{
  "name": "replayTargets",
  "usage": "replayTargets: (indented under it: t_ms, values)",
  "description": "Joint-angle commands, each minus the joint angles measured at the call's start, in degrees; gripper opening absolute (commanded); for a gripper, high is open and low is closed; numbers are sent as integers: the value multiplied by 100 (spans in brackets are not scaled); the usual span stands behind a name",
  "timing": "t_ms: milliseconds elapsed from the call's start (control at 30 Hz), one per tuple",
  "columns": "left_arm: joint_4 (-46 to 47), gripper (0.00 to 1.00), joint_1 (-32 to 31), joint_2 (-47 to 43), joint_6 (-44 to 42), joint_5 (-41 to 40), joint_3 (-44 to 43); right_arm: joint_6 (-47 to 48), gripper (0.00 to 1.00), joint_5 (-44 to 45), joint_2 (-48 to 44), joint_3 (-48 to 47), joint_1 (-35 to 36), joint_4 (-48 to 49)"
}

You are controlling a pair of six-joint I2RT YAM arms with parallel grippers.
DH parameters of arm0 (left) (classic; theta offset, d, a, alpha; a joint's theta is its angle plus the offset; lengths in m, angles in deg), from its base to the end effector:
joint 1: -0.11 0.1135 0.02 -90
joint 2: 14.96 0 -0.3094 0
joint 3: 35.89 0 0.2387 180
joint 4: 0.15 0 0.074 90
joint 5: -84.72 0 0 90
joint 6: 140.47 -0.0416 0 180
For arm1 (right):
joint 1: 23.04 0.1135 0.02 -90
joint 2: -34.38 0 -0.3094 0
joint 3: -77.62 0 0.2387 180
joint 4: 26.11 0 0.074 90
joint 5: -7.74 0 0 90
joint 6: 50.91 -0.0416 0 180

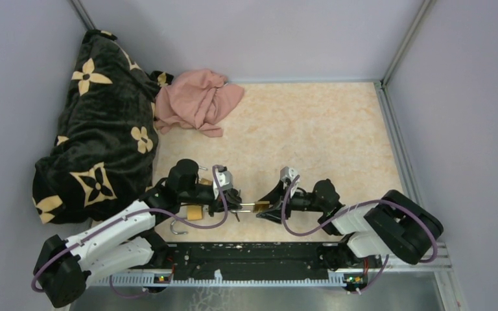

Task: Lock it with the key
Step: Pick up the lock from the center of the board, then lock the lock.

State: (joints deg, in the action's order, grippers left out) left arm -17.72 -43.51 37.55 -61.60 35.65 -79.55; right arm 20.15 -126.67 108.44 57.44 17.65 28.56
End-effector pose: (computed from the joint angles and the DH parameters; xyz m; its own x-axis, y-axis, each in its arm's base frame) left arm 0.0985 -0.1315 0.2754 -0.1335 0.3286 -0.9350 0.9903 0.0803 -0.1131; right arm 0.1171 0.1391 0.2196 -0.3135 0.0362 -0.9489 -0.9457 0.0779 0.3154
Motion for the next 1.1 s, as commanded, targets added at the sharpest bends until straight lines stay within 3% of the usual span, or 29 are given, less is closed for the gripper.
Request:
replayTargets:
  t_ms: [0,67,133,233,400,533,633,867,1067]
  values:
    - [690,0,32,-154,260,363,-220,-354,46,-362,353,-83,-35,972]
    - [724,0,35,-168,322,385,-202,-507,33,-359,484,-50,-36,1399]
    - [752,0,33,-166,394,416,-201,-671,12,-370,601,-29,-35,1735]
    - [751,0,37,-175,469,463,-182,-840,0,-321,652,-4,-35,2093]
    - [836,0,37,-206,690,521,-171,-910,0,-276,442,-158,-34,1675]
    - [788,52,180,-269,1012,486,-232,-622,0,-144,-237,-362,-34,762]
    - [583,64,435,-345,1104,617,-373,-36,0,-101,-1015,-742,-39,-828]
    - [346,68,1210,-679,1391,919,-872,424,0,-214,-2297,-1377,-227,-2431]
    - [1059,57,1259,-905,1970,1319,-780,473,0,-437,-2308,-2134,-228,-3088]
